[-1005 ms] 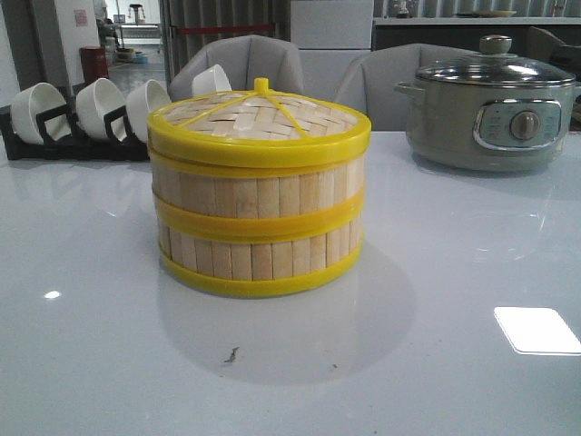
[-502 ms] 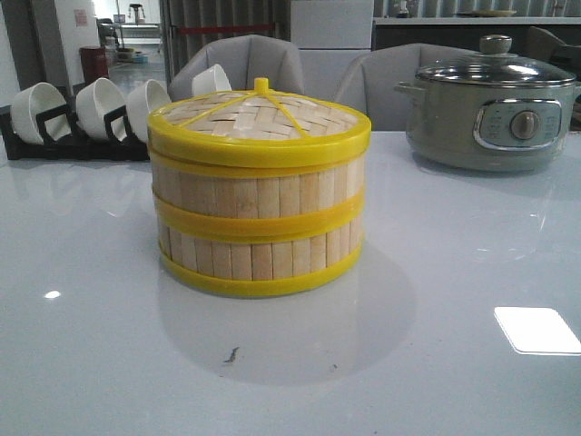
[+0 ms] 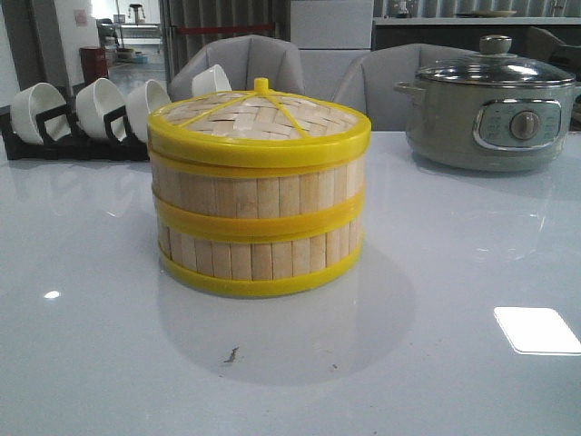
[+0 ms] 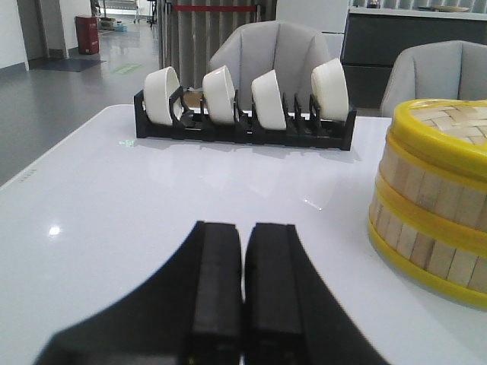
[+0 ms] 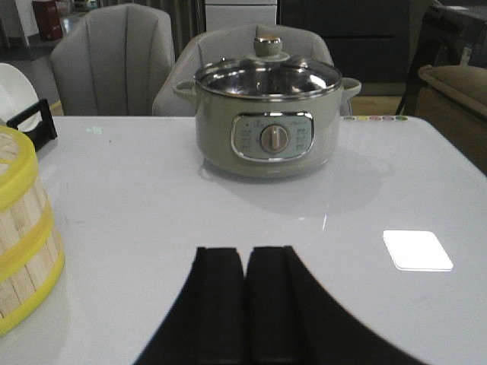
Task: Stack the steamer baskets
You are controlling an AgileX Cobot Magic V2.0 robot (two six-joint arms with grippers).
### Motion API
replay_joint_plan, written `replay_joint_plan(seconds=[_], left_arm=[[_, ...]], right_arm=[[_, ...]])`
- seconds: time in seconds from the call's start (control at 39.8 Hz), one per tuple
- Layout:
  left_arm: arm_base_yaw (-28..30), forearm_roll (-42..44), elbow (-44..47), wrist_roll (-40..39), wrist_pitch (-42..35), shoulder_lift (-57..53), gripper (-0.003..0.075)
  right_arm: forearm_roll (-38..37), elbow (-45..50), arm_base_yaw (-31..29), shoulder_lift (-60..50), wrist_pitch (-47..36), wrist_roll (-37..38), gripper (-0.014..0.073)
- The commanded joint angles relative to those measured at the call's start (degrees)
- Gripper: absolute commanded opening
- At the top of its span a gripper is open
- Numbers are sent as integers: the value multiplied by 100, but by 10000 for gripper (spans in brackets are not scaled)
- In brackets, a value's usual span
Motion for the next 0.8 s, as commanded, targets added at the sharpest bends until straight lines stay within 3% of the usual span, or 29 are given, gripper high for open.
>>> replay_joint_plan(seconds=[0.0,0.18,0.43,0.5,0.78], left_arm=[[2,-11,8,20,-528,-70,95],[2,-11,8,20,-528,-70,95],[2,-11,8,20,-528,-70,95],[2,-11,8,20,-528,-70,95],[2,-11,8,20,-528,-70,95]], right_arm=[[-49,-160,-45,-293,-279,-71,29],[-49,98,-45,-1069,190,-71,29],[-43,1001,-45,-2182,189,-11,29],[-43,983,-45,-2517,590,62,29],[-43,983,-45,-2599,726,62,29]])
